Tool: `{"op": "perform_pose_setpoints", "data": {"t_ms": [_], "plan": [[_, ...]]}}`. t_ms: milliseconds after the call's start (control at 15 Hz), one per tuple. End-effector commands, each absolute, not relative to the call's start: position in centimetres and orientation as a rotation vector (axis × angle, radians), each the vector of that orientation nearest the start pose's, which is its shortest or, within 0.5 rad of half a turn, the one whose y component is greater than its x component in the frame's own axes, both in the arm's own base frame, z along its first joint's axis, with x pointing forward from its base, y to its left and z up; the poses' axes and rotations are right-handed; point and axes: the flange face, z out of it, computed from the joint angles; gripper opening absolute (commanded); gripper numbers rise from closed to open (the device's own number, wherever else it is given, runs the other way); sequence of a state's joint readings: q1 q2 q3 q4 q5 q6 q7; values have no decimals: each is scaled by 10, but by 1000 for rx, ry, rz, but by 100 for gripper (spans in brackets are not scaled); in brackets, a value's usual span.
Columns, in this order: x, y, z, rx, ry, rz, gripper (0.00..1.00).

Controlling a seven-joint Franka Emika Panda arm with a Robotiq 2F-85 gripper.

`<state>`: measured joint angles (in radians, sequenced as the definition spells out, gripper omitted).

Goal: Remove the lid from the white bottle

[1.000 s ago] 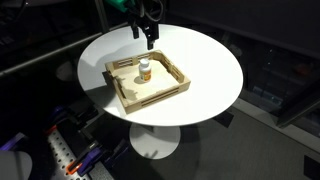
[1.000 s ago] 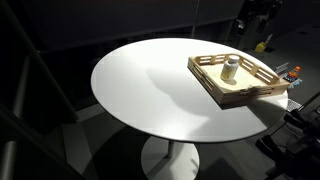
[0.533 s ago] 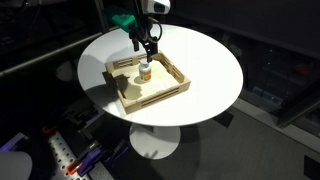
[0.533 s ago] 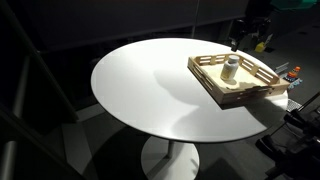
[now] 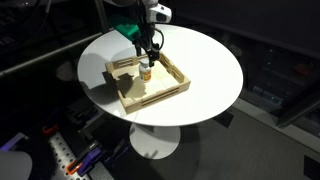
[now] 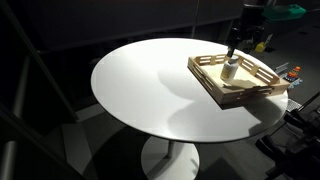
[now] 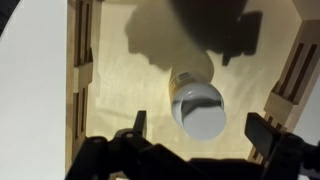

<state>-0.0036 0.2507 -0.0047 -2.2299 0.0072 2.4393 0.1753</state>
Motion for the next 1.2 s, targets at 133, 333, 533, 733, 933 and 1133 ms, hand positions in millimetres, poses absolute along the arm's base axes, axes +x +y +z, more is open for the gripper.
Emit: {"op": "perform_pose_setpoints", "data": {"t_ms": [133,333,533,733,933,1133], "plan": [[557,0,248,-3143,303,48,100],[561,3,244,-3148,298,55,96],[563,6,243,-3151,289,55,88],[564,8,243,-3154,279,53,76],[565,11,245,-3157,269,46,70],[566,11,247,-3161,263,42,66]]}}
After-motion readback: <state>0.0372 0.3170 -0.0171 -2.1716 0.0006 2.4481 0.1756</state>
